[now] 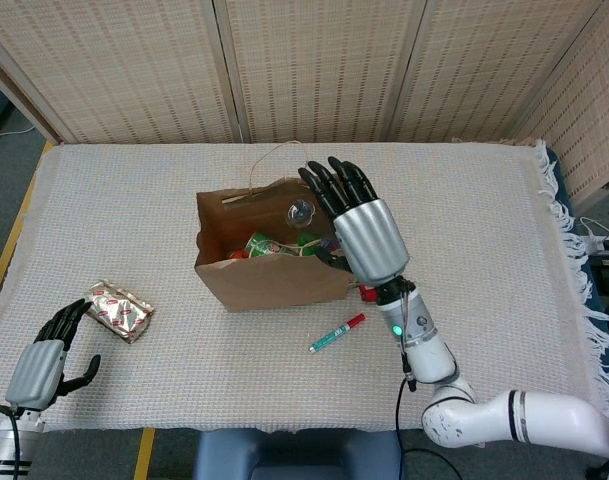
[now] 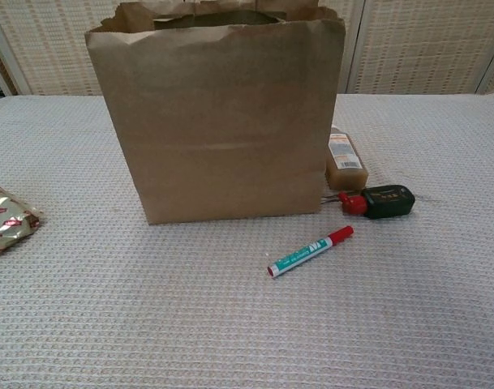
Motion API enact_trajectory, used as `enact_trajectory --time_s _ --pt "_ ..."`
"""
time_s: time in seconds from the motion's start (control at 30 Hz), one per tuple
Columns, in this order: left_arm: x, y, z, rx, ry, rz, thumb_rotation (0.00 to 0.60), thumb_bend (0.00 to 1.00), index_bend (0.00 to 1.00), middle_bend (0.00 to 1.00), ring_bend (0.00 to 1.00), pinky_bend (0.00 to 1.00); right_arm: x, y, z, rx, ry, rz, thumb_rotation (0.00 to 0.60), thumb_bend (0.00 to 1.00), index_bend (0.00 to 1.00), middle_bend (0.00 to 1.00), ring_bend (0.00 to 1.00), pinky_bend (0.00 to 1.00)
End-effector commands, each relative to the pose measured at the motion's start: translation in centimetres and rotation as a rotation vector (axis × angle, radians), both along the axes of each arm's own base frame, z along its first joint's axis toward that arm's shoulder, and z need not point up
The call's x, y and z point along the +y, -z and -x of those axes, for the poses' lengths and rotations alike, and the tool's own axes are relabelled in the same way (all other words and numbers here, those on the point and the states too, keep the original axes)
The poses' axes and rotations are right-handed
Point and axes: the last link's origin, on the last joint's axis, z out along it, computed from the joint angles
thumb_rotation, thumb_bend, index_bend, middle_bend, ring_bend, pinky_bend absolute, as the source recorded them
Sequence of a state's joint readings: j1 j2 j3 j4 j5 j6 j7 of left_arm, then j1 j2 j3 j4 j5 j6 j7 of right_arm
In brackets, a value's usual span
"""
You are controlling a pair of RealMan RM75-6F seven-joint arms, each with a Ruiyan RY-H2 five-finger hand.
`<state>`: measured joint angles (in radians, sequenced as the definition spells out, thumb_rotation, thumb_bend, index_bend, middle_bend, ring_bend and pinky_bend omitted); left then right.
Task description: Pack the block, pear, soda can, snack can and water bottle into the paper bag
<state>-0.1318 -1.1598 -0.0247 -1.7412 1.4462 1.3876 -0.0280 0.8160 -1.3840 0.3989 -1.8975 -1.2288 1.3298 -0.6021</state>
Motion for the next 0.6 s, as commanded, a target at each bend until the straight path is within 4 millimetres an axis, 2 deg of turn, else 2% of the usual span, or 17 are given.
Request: enact_trajectory --time_s 0.03,0.13,0.23,0.4,0.5,0.6 --pt "0.0 0.0 0.0 0.008 0.011 -0.005 0.6 0.42 0.0 0.0 0.0 0.12 4.1 -4.8 3.7 0.143 0.036 0.133 0.6 0.02 0.0 0.07 0.0 0.09" --pt "0.0 -0.1 -0.1 0.024 0.032 -0.016 0.6 0.42 0.0 0.0 0.0 0.11 7.2 -6.9 7.3 0.181 0.125 0.138 0.6 0.02 0.0 0.07 0.0 0.09" --pt "-0.1 -0.1 -0.2 0.035 0.053 -0.024 0.6 0.42 0.0 0.0 0.0 0.11 10.6 -7.6 11.5 0.195 0.22 0.123 0.6 0.02 0.0 0.07 0.0 0.08" --pt "-0.4 -0.2 -0.4 0.081 0.102 -0.046 0.6 0.42 0.0 0.0 0.0 0.09 14.9 -6.1 18.4 0.211 0.367 0.046 0.6 0.01 0.0 0.06 0.0 0.07" --pt "-0.4 -0.2 -0.4 0.123 0.14 -0.071 0.6 0.42 0.0 0.0 0.0 0.08 15.9 -4.7 21.2 0.203 0.436 -0.006 0.6 0.01 0.0 0.04 0.0 0.06" --pt "-0.3 -0.3 -0.2 0.169 0.172 -0.098 0.6 0.42 0.0 0.0 0.0 0.07 16.1 -3.6 23.3 0.242 0.483 -0.033 0.6 0.01 0.0 0.01 0.0 0.05"
